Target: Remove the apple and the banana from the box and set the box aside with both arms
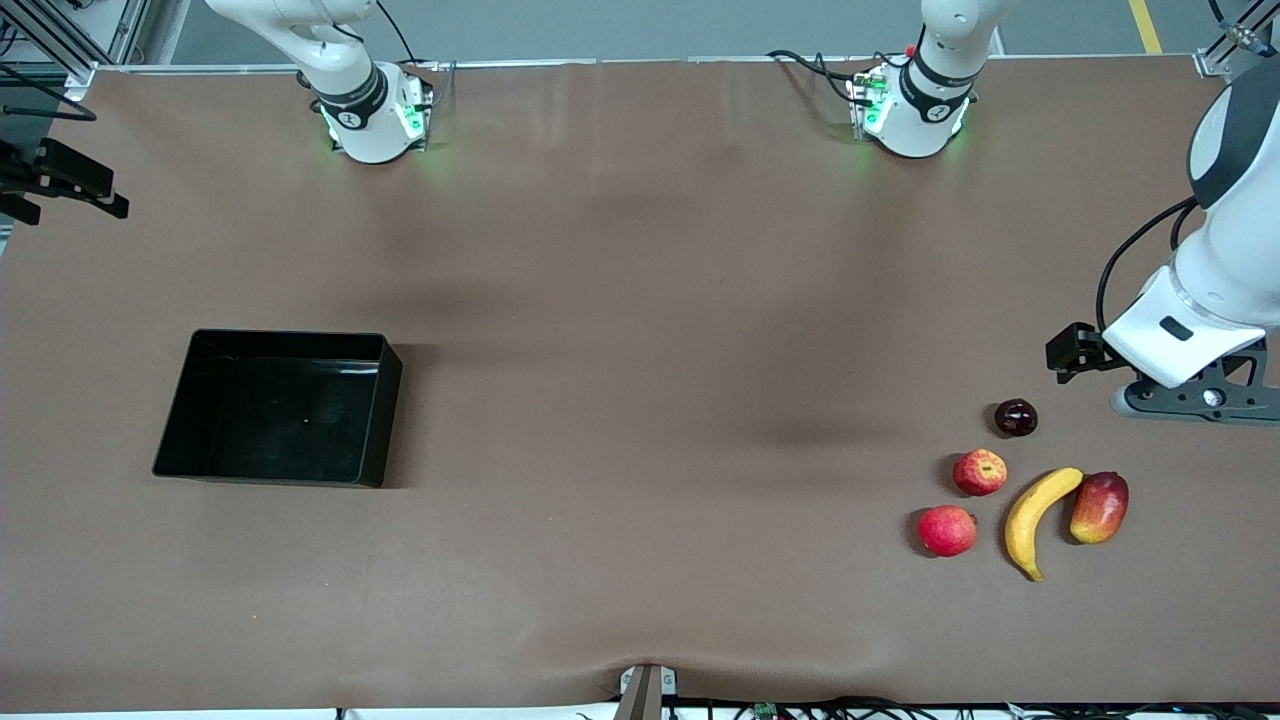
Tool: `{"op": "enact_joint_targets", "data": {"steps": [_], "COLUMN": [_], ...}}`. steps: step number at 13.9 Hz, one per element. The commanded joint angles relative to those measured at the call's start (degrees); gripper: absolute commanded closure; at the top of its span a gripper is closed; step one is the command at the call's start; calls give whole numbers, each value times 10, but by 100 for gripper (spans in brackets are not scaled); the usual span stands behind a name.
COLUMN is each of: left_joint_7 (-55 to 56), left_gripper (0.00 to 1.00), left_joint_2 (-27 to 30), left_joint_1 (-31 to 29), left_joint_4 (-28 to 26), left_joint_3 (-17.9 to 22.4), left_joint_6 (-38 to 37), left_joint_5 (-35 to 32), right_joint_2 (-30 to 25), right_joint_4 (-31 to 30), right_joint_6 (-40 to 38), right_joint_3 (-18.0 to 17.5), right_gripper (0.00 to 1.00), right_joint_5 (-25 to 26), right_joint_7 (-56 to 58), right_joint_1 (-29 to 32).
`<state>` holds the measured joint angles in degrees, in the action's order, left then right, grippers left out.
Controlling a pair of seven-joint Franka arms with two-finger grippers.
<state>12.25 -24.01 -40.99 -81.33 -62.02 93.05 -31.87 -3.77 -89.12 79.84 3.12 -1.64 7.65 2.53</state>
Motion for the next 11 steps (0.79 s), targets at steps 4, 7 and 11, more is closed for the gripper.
{"op": "enact_joint_targets", "data": {"steps": [4,7,11], "left_joint_7": [-7,-9,-8], "left_gripper": [0,0,0], "left_joint_2": [112,157,208], "left_joint_1": [81,175,309], "left_joint_4": [1,-6,-36], "left_joint_3": [164,289,436], "left_joint_6": [-6,-9,-15], "left_joint_5": [159,221,248], "right_joint_2": [21,21,21], "right_joint_4": [46,46,45], "right_joint_6": [-3,-1,9], "right_joint_3": [-7,-7,-7], "right_gripper": [0,0,0], "right_joint_5": [8,9,4], "right_joint_7": [14,14,14], "right_joint_1": [5,3,5]}}
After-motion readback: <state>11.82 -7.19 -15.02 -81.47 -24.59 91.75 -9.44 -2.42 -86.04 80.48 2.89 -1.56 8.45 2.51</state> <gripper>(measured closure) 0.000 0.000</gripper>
